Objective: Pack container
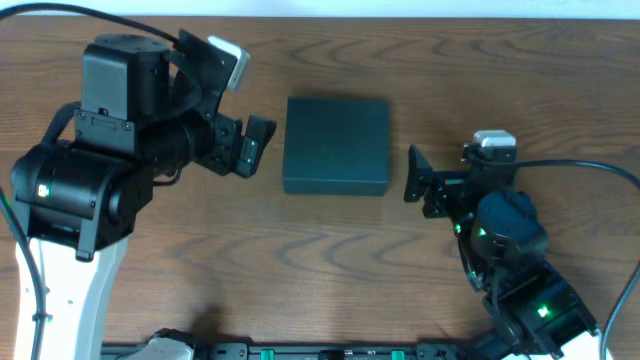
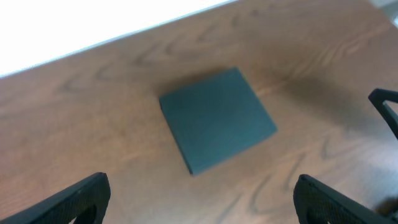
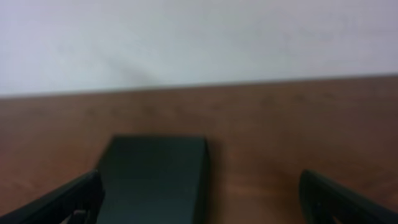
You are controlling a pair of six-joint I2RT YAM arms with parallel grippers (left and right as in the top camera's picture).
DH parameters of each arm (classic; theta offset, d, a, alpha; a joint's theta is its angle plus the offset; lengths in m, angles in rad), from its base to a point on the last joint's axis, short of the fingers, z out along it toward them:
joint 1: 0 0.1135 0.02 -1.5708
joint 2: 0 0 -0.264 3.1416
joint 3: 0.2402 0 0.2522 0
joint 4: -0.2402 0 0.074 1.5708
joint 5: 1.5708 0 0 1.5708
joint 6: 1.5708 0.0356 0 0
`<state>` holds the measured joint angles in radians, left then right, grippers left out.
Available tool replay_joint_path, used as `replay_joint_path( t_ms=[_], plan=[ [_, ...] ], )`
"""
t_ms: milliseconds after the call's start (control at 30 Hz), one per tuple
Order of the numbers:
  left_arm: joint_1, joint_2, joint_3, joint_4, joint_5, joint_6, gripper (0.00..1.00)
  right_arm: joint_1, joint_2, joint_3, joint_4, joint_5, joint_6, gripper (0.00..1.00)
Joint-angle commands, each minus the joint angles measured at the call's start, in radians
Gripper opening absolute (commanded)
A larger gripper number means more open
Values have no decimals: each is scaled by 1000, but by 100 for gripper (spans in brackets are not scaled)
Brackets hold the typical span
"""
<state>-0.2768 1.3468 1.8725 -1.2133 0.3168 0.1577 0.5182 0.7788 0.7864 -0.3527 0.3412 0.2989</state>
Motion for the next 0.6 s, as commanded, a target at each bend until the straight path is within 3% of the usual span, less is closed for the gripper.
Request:
replay_joint_path(
  t_ms=[0,500,567],
  plan=[
    [2,4,3,-33,-11,-5,95,-7,0,14,-60,10,-8,99],
    [2,6,3,-63,-12,-5,95,-7,0,14,-411,9,-8,99],
    [2,5,3,-68,-82,6,95,-7,0,14,-429,9,-8,99]
  ],
)
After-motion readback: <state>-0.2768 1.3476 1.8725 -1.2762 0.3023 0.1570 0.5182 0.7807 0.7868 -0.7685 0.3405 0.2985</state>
